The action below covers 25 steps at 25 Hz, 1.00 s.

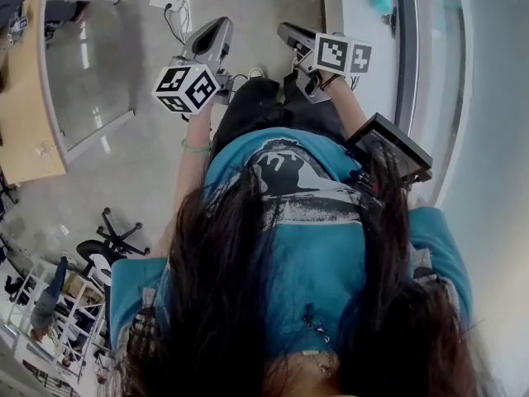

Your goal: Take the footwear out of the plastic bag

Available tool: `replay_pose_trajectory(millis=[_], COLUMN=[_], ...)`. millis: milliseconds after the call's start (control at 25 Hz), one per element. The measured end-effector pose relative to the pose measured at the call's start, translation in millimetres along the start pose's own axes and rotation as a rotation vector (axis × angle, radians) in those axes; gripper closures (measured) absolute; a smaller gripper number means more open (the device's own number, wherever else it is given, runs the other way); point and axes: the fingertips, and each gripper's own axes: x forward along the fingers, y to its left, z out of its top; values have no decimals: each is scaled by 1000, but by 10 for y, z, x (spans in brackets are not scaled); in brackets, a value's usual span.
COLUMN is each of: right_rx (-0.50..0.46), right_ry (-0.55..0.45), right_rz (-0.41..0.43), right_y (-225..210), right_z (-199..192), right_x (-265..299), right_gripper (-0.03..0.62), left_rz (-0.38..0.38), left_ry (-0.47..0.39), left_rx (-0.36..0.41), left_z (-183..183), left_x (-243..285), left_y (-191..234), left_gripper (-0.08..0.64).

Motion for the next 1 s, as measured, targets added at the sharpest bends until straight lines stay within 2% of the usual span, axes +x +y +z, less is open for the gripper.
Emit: replay_pose_trajectory(millis=[160,320,640,1000], right_rx=[-27,-51,-82,-62], right_ry=[-6,-15,-46,-49], right_rz=[-3,-16,-39,-47], right_y=[303,450,503,484], right_z=[-302,-428,-386,-304], right_x=[284,366,238,228], right_gripper=[543,543,549,549], left_rz=[-15,-33,-92,-132], left_ry=[-11,-29,-49,-24], left_rx=[-13,-23,-16,-14], left_z=[-69,-66,17,57], left_x=[-370,-542,-482,-368], left_y=[323,464,377,300], left_gripper=[560,560,560,560])
